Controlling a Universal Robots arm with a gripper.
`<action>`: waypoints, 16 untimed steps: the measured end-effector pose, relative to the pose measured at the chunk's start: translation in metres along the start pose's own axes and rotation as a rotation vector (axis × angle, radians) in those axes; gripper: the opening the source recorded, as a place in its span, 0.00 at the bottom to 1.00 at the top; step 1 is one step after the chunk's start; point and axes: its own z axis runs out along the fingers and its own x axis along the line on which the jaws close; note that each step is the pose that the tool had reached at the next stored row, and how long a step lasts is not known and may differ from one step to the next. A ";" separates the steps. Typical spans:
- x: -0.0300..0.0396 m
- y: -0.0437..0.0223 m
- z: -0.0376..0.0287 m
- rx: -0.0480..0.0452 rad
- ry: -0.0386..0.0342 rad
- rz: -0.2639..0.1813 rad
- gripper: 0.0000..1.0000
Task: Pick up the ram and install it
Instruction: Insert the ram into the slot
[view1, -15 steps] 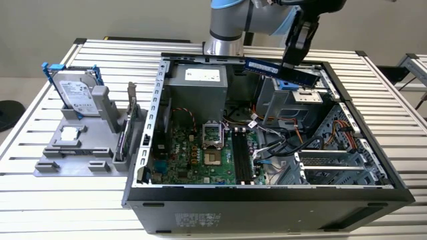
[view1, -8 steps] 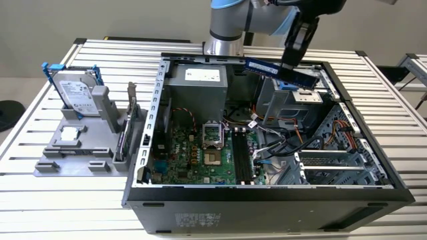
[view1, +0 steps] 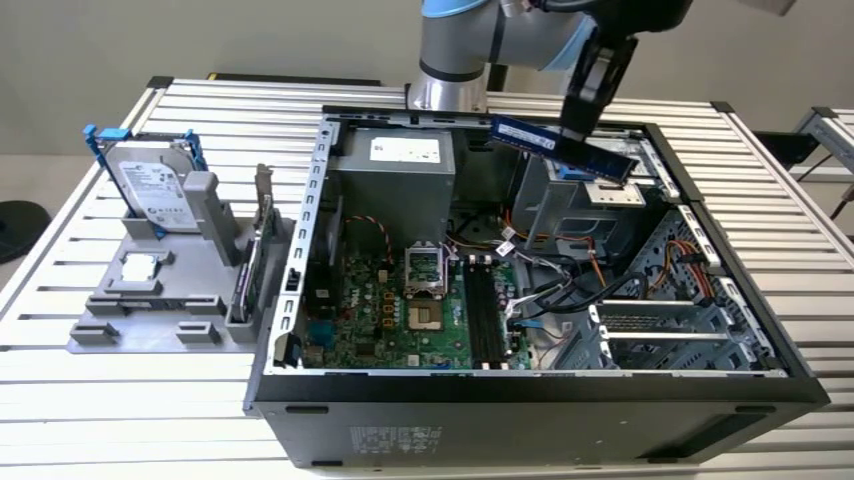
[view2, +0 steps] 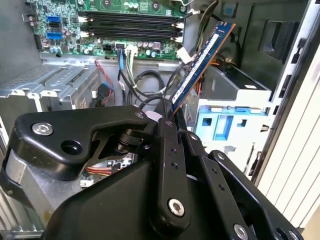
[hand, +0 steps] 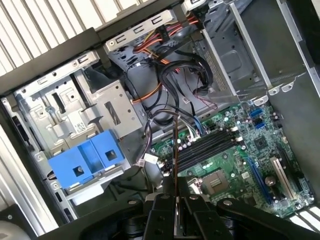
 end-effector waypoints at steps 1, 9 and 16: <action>0.0000 0.0000 0.0003 0.0000 0.0001 0.007 0.00; 0.0000 0.0000 0.0030 -0.0003 0.0009 0.074 0.00; 0.0000 0.0001 0.0043 -0.0006 0.0013 0.127 0.00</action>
